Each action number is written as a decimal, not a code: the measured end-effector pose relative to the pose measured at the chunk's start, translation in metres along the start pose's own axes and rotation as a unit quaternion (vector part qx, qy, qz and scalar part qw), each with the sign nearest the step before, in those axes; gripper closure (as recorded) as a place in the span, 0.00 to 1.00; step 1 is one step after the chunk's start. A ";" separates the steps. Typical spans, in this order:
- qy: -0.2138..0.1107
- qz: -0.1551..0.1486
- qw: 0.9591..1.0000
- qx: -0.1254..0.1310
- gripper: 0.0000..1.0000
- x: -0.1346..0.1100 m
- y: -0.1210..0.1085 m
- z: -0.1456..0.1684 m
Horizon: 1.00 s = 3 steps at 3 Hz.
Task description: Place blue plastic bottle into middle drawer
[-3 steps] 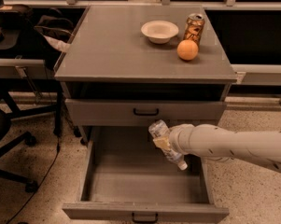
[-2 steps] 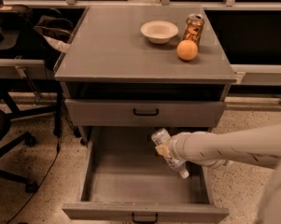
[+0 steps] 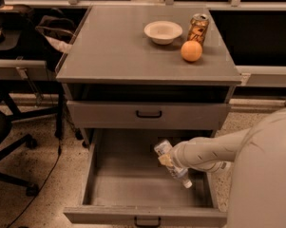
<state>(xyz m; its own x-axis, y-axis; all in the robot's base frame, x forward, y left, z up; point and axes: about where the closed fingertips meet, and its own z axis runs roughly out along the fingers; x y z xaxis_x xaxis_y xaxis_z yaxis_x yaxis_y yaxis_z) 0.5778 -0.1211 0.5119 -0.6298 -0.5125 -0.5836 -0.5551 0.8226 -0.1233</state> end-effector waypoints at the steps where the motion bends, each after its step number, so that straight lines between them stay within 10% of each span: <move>1: 0.006 -0.020 0.998 -0.061 1.00 0.012 0.006 0.018; 2: 0.009 -0.015 0.991 -0.134 1.00 0.030 0.010 0.016; 3: 0.038 -0.012 0.987 -0.154 1.00 0.062 0.021 0.014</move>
Offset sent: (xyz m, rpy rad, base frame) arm -0.0345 -0.0116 -0.0373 0.2303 0.2378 0.2538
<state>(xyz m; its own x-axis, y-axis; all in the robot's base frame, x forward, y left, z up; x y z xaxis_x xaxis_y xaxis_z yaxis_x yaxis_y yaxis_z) 0.5347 -0.1324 0.4619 -0.6466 -0.5579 -0.5202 -0.7021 0.7019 0.1199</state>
